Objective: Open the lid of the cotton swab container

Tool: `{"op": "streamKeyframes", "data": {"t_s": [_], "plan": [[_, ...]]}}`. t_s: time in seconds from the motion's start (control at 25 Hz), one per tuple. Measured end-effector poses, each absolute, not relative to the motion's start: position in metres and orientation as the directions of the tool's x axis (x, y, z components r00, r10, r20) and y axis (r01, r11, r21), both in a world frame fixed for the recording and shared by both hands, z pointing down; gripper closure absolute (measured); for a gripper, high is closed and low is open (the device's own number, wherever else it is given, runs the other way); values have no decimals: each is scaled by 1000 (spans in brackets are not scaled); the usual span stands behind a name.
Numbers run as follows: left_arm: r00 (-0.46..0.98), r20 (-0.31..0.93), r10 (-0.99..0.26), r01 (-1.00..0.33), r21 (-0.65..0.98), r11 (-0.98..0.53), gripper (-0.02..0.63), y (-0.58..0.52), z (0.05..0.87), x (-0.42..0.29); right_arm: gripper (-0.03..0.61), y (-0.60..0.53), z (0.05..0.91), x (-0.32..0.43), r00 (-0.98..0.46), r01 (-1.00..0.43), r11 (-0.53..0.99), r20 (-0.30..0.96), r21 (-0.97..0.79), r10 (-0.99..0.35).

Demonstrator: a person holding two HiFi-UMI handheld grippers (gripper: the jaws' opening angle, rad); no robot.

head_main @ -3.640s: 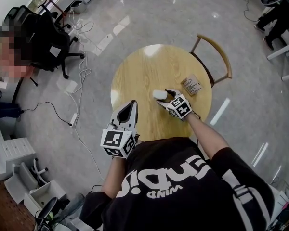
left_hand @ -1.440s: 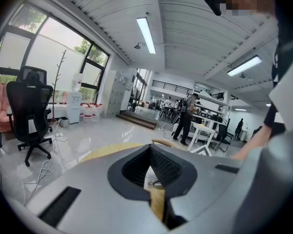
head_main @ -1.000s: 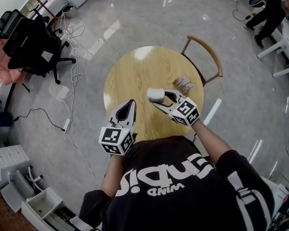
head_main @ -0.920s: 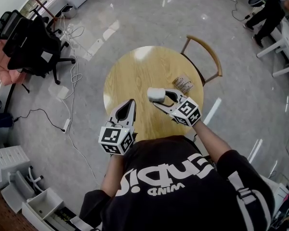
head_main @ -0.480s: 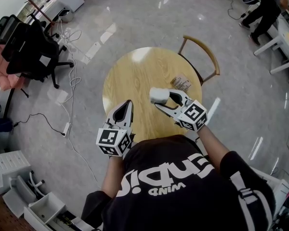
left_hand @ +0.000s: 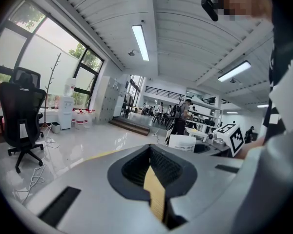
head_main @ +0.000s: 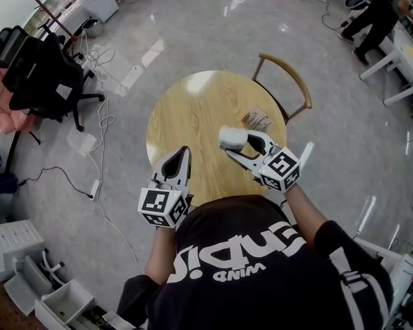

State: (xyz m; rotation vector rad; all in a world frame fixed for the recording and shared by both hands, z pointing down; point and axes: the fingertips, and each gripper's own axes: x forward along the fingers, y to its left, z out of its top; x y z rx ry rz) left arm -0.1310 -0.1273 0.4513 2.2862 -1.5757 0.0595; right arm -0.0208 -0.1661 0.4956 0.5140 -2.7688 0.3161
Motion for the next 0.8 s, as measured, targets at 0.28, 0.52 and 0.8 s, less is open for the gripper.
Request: {"op": "streamKeyframes", "data": {"t_s": [0.28,0.52,0.8], "plan": [[410,206,-888,-896,273,-350,604,-121,446,-123,343,-160,492,-18,-897,-371,916,314,-155,-311],[450,183,-874,-877,277,-393,603,-117,441,-117,344,-156,488,-20,-902,-364,917,307,-160,-304],[465,166,-870,-868,277,-411,556,-115,438,-115,344,-151,486,-19,-908,-353,922,298,-158,-296]]}}
